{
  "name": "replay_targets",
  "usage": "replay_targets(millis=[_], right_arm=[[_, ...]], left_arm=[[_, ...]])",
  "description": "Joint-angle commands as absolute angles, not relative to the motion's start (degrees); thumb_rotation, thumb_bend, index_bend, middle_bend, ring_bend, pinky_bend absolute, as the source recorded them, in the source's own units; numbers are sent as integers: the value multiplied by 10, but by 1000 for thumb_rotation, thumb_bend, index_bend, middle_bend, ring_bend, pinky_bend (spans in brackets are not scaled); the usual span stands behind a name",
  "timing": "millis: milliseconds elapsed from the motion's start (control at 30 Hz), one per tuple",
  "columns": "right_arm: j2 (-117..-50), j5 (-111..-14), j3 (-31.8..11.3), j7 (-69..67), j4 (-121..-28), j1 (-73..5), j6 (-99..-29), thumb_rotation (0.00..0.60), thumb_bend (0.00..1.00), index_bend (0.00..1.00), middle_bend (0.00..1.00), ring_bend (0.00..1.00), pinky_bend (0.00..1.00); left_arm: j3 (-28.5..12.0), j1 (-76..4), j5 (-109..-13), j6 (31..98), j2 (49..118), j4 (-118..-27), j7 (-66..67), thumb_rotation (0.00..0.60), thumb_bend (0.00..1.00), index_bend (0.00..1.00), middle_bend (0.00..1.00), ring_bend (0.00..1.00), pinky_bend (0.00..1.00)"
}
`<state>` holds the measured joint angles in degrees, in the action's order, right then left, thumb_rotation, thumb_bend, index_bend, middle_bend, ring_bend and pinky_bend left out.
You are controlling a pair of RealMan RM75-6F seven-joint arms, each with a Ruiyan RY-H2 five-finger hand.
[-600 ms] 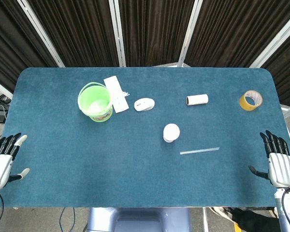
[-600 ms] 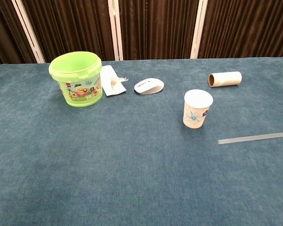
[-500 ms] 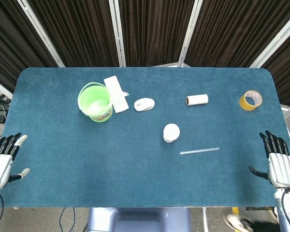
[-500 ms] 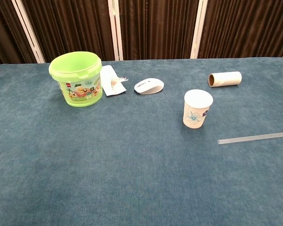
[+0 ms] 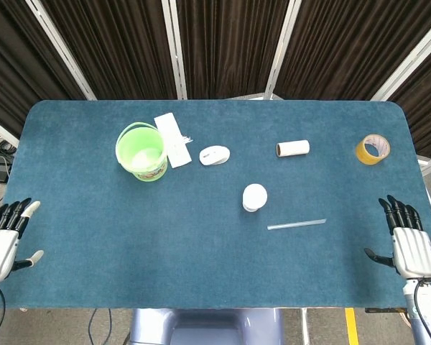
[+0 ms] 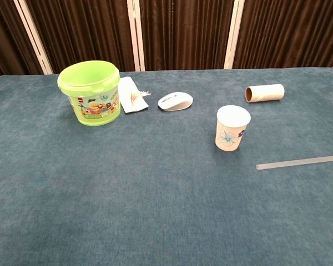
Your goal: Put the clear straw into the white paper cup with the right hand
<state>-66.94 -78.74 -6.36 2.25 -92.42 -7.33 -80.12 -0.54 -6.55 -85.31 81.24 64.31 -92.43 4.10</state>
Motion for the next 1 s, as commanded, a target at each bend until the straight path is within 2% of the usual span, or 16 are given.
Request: replay_targets(millis=[33,233,333,600,1000], right_arm=[[-674,-790,-70,24,-926,-77,-806,600,129,169,0,0,0],[-689,-790,-76,42,-941,-95,-790,600,131,376,74,0,0],[-704,-788,-76,62,-946,-107,-776,600,141,436,106,0,0],[-757,-748,-67,132,-951,-136,-718,600,197,484,127,0,0],[-832,-682,-87,183,-897,-172,-678,600,291,497,130,0,0]], left_arm=[[-5,-65,-853,813,644,-924,43,600,201,0,0,0,0],[-5,-64,-858,818,645,-925,46,600,202,0,0,0,0],[-5,-64,-858,819,646,-924,46,600,202,0,0,0,0],[-5,-64,-857,818,646,-924,41,600,201,0,0,0,0],[-4,-66,-859,813,643,-924,32,600,201,0,0,0,0]])
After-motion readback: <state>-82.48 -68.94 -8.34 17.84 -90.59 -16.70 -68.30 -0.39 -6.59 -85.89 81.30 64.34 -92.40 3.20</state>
